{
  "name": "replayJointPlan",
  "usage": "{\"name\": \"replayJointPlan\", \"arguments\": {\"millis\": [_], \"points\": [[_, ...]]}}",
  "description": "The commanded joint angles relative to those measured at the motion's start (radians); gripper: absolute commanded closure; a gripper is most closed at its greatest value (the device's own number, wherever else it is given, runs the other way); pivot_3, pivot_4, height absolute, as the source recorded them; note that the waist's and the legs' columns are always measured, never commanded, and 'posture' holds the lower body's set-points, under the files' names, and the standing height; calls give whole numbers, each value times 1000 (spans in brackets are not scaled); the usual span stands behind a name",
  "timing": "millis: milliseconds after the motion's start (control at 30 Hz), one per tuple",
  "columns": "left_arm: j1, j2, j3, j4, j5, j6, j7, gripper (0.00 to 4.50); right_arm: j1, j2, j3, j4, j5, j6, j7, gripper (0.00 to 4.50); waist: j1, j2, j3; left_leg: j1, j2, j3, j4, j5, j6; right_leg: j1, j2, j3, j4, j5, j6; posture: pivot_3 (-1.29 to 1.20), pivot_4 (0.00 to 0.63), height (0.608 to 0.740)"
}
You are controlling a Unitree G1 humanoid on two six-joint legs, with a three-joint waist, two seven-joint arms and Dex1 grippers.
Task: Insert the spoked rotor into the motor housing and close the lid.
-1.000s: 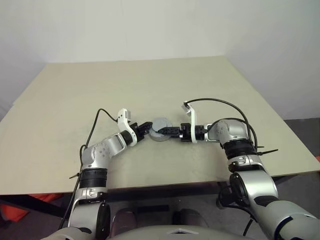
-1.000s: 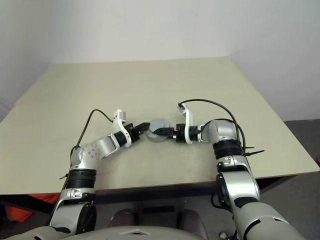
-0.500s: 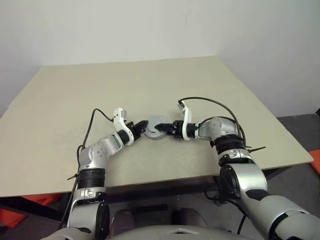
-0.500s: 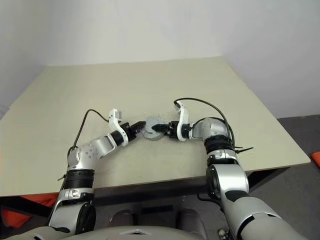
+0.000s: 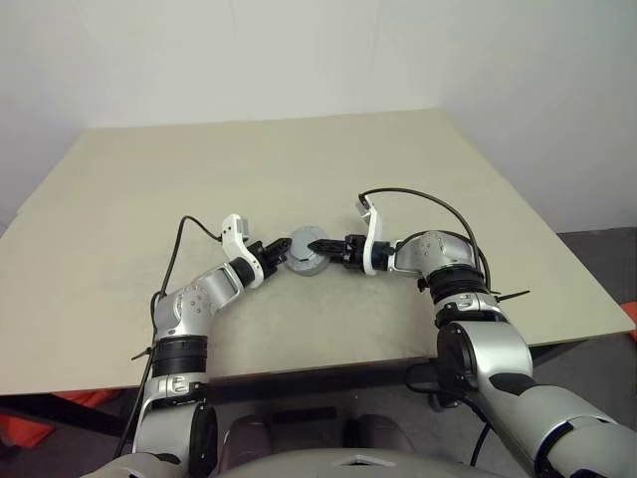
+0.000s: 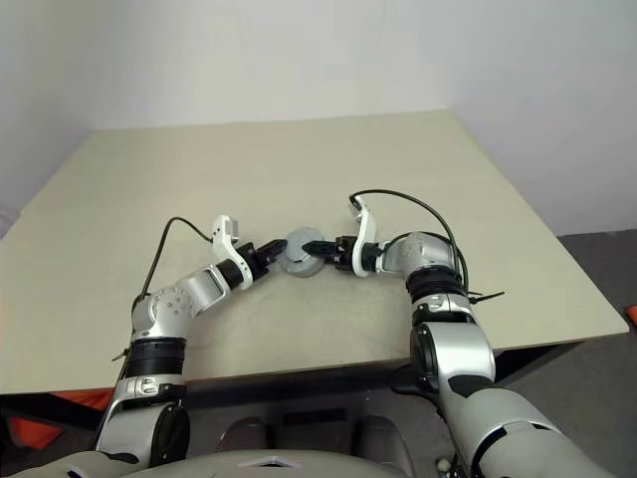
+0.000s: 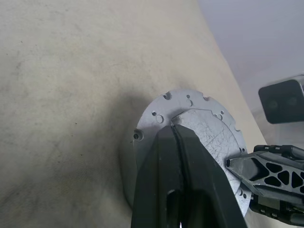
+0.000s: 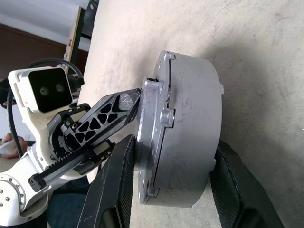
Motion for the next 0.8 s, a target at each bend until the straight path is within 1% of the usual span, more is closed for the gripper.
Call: {"name": "replayJointPlan", "arguments": {"millis": [33,333,433,500,600,800], "points": [[-11,-25,-7,-1,-22,2,-2,4500,-31,38,35,20,-14,-9,-30,2331,0,0,0,0,0,0,0,0,0,0,0,0,0,0,0,0,0,740],[2,-7,118,-21,-84,-14,27,4500,-54,49,-44,62,23,-2,-88,2331,-9,0,0,-4,0,0,-1,0,-1,-6,1,0,0,1,-1,0,0,740],[25,9,149,-45,-109,-10,36,4500,-49,58,-56,52,33,9,-104,2331,-10,0,0,-4,1,1,-3,1,-1,-9,1,0,1,2,-4,0,0,740],[38,17,167,-63,-129,-10,43,4500,-48,63,-60,54,35,8,-115,2331,-9,0,0,-4,1,1,-7,1,-3,-11,1,0,1,5,-11,0,0,740],[54,20,201,-92,-170,-13,53,4500,-60,71,-82,70,48,5,-138,2331,-9,0,0,-5,1,1,-9,2,-4,-12,2,0,1,4,-13,0,0,740],[92,8,223,-141,-224,-12,74,4500,-102,84,-173,128,95,16,-207,2331,-7,0,0,-5,1,2,-9,2,-4,-12,1,0,1,4,-13,0,0,740]]}}
